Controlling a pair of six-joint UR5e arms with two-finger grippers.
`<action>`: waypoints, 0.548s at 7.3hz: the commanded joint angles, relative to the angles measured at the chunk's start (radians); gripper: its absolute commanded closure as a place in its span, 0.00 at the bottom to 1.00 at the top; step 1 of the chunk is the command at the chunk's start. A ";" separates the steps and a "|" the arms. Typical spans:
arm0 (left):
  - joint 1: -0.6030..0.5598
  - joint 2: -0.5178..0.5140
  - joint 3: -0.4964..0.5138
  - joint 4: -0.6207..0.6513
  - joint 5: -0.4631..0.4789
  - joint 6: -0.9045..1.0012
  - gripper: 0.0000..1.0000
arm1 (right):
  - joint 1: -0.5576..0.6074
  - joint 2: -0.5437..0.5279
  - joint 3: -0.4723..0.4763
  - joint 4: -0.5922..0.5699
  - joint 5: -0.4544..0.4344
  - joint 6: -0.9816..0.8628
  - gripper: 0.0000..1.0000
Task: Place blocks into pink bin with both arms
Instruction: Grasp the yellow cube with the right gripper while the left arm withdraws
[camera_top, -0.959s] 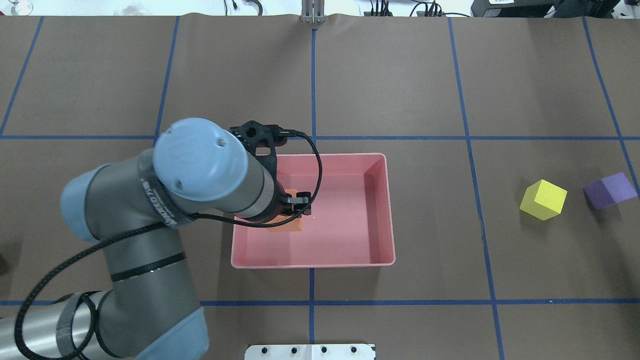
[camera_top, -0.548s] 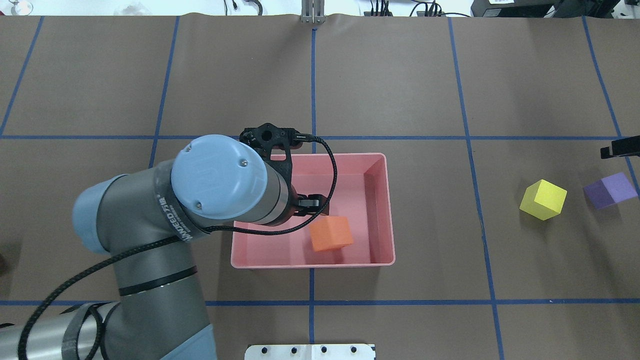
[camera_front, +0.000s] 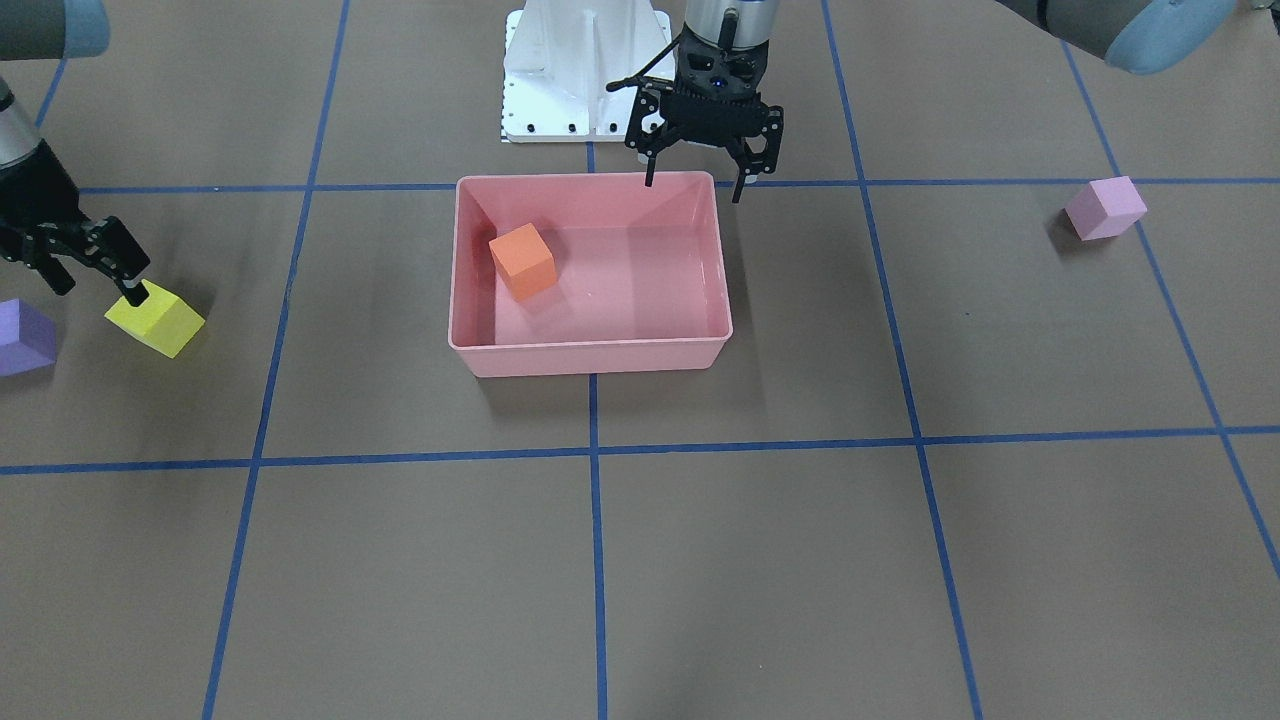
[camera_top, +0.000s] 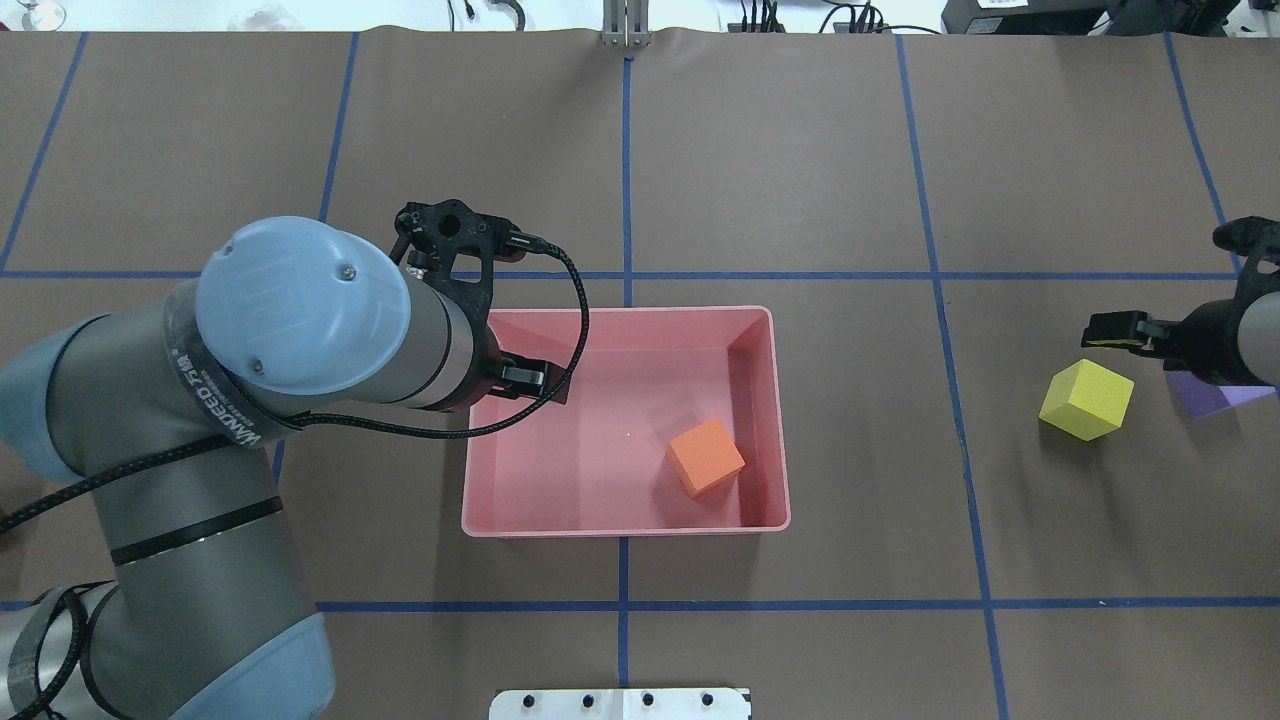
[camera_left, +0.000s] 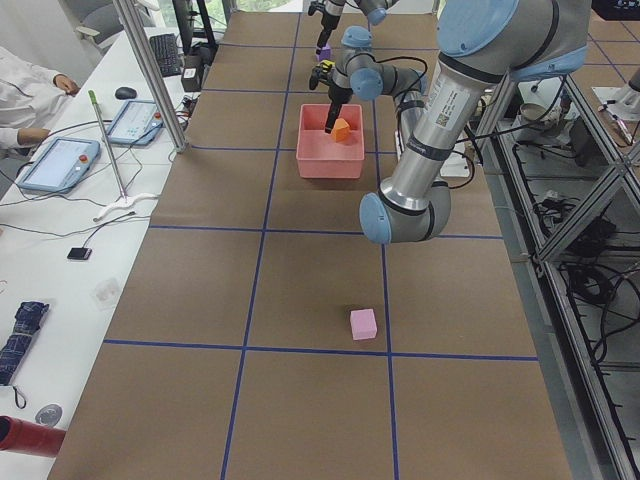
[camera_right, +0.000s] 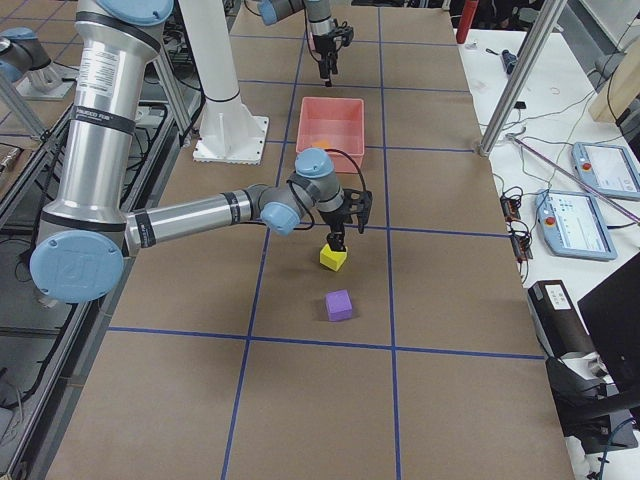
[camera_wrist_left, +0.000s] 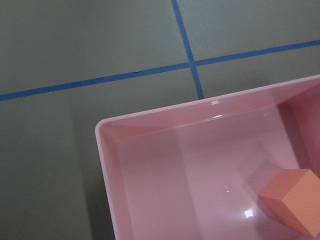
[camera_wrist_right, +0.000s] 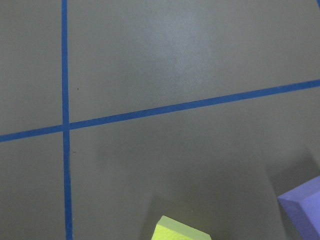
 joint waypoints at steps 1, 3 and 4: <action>-0.002 0.001 -0.002 -0.001 0.000 0.004 0.00 | -0.115 -0.017 0.000 0.000 -0.161 0.136 0.01; -0.001 -0.001 0.000 -0.001 0.000 0.005 0.00 | -0.156 -0.031 -0.010 0.000 -0.226 0.199 0.01; -0.001 -0.001 0.000 -0.001 0.000 0.005 0.00 | -0.181 -0.031 -0.020 0.002 -0.260 0.222 0.01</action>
